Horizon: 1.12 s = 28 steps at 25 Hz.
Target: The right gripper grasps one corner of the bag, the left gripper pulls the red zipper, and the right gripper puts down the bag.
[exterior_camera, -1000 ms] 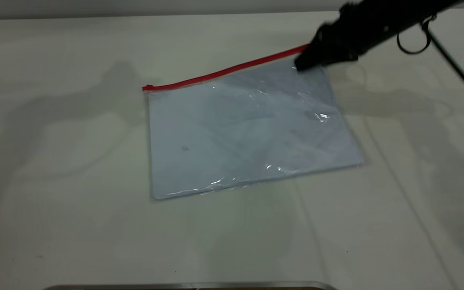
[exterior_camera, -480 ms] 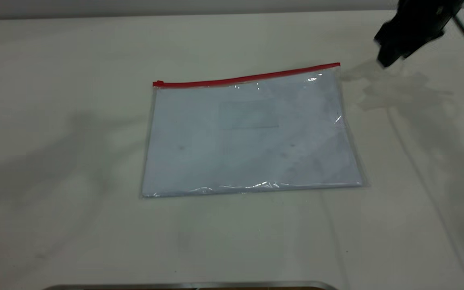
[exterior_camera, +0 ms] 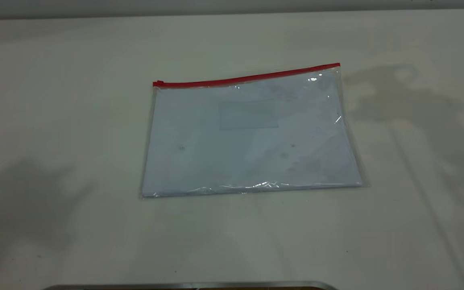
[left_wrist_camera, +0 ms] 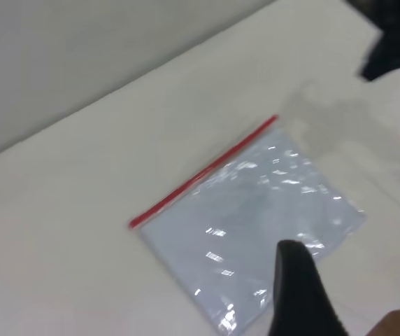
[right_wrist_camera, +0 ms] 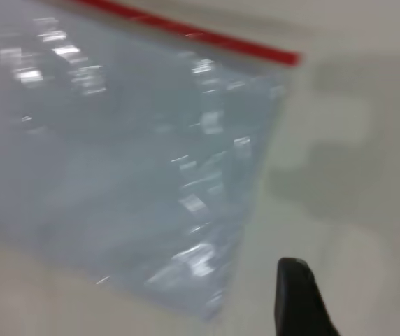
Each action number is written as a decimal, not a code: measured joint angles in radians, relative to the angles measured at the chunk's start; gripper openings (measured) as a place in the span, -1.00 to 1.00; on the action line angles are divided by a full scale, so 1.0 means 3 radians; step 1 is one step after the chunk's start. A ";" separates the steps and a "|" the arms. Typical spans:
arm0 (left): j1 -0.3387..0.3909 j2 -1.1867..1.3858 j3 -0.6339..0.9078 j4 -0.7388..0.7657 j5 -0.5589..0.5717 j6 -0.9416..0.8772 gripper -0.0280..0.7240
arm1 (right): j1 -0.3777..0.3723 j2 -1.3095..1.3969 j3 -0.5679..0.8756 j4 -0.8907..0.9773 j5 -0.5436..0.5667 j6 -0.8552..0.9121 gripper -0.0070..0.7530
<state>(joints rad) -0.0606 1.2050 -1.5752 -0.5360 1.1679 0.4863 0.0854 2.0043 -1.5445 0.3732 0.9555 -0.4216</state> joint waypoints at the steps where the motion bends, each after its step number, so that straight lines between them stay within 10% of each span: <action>1: 0.0000 -0.0070 0.0034 0.0102 0.0000 -0.0080 0.34 | 0.0011 -0.0073 0.0000 0.0093 0.0152 -0.0058 0.19; 7: 0.0000 -0.0627 0.0552 0.0441 0.0000 -0.0378 0.34 | 0.0156 -0.0365 0.0000 0.0446 0.0822 -0.0181 0.04; 28: 0.0000 -0.3058 0.2863 0.1095 0.0000 -0.0789 0.34 | 0.0480 -0.3075 0.1691 0.0395 0.0906 0.0156 -0.16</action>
<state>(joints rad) -0.0606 0.2876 -0.7164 -0.2076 1.1679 0.2497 0.2292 1.0818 -1.0372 0.4916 1.2274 -0.3748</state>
